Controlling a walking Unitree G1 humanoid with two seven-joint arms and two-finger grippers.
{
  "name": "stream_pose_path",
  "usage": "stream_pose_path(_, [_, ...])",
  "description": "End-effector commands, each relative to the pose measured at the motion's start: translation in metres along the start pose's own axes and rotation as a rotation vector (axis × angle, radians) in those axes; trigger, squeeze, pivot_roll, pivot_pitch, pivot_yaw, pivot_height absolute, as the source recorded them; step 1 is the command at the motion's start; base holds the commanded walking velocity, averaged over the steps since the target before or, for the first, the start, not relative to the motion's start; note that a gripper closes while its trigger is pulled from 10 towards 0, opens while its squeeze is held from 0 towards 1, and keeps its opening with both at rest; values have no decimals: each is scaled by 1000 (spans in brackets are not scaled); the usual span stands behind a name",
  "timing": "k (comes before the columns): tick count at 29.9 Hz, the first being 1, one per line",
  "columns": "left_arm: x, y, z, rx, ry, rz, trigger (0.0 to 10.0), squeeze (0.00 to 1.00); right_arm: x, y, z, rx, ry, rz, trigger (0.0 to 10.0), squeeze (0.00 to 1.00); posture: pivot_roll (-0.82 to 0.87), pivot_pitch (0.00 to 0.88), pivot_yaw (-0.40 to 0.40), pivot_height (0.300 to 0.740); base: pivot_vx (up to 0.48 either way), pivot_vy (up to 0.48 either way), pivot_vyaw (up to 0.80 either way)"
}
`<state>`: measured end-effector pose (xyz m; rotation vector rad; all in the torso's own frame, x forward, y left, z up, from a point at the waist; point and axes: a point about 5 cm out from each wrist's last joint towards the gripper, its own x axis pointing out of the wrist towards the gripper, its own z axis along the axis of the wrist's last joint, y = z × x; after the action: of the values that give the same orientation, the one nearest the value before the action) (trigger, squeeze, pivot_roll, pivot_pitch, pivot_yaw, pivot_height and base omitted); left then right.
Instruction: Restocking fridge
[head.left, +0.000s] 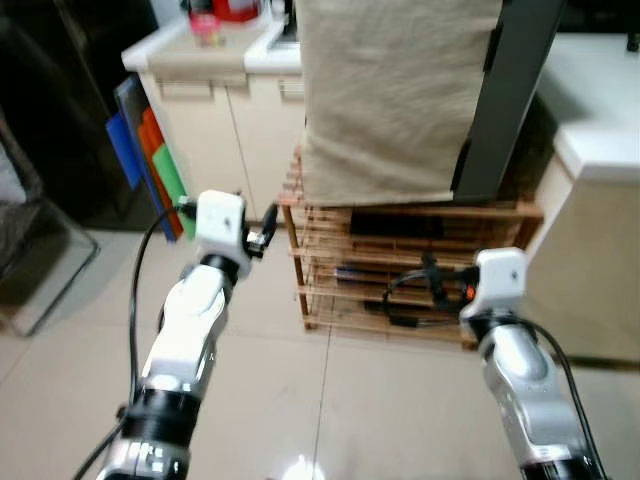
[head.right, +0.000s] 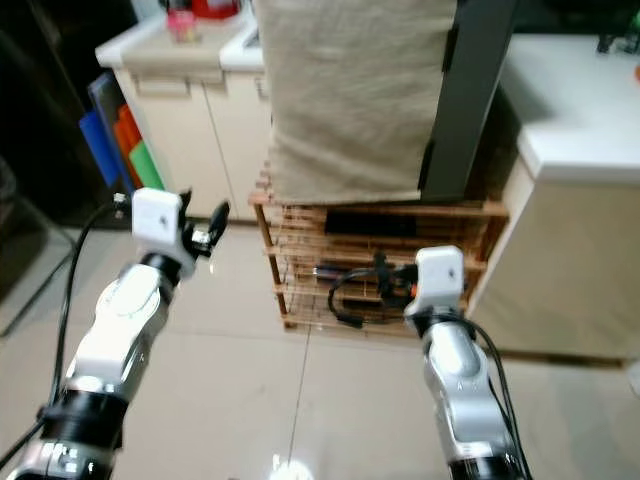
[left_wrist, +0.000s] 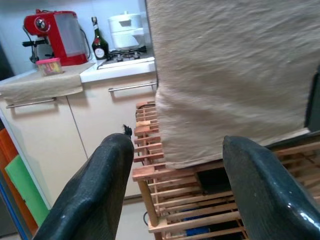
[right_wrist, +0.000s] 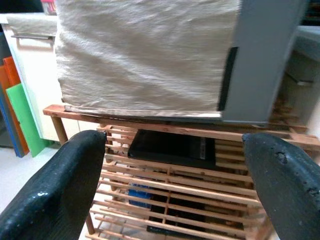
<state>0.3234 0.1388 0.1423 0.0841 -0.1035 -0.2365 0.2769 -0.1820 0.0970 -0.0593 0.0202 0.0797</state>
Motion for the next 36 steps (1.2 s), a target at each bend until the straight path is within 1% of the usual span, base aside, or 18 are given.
stream_pose_path(1, [-1,9,-1,8,19,20,10000,0,1,11,2,4,-16,38,10000,176,-98,0,87,740,439,0,0])
stream_pose_path(9, [2,7,2,14,15,2,10000,0,2,12,2,4,-20,52,10000,176,-99,0,90,740,439,0,0])
stream_pose_path(16, [4,9,5,17,8,-3,10000,0,3,15,4,6,-31,67,10000,176,-100,0,93,740,439,0,0])
stream_pose_path(36, [7,4,11,25,-16,-44,10000,0,4,17,5,10,-39,83,10000,180,-99,0,94,740,441,0,0])
